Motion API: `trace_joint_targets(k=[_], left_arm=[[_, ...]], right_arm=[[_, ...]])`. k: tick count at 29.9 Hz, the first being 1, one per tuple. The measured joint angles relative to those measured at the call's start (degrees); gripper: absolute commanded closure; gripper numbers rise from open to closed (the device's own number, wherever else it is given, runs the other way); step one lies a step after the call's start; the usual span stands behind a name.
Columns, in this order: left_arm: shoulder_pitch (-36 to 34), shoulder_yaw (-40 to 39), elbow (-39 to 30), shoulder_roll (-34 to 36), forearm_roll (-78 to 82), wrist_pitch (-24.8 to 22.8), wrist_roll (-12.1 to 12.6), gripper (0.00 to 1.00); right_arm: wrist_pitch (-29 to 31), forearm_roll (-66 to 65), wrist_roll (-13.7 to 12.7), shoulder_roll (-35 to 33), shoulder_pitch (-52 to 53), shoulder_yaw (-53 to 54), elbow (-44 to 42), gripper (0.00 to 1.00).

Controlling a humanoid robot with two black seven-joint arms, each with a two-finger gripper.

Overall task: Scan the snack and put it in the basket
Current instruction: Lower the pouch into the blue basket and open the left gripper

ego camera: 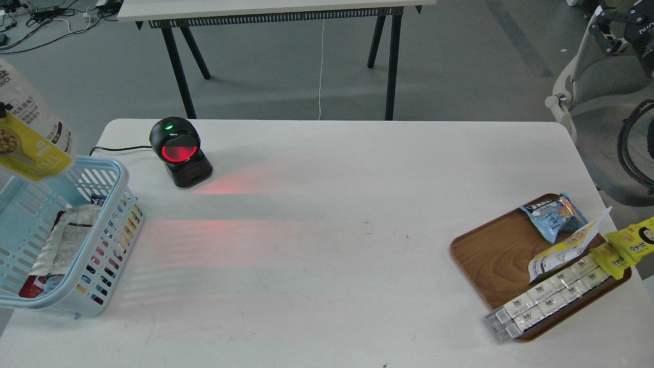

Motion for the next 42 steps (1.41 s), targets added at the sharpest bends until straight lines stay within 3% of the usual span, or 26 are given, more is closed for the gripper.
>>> trace_joint_targets(k=[19, 36, 42], left_arm=[[8.77, -0.81, -0.18, 1.31, 2.18, -0.05, 0.00, 1.00], [13.80, -0.97, 0.92, -9.12, 0.88, -0.26, -0.02, 1.00], [16.53, -1.07, 4.39, -13.33, -1.39, 0.23, -0.02, 0.95]], right_arm=[[0.00, 0.00, 0.00, 0.01, 0.26, -0.17, -0.05, 0.02], [0.00, 0.00, 0.00, 0.00, -0.07, -0.17, -0.87, 0.02], [0.00, 0.00, 0.00, 0.00, -0.08, -0.17, -0.96, 0.02]])
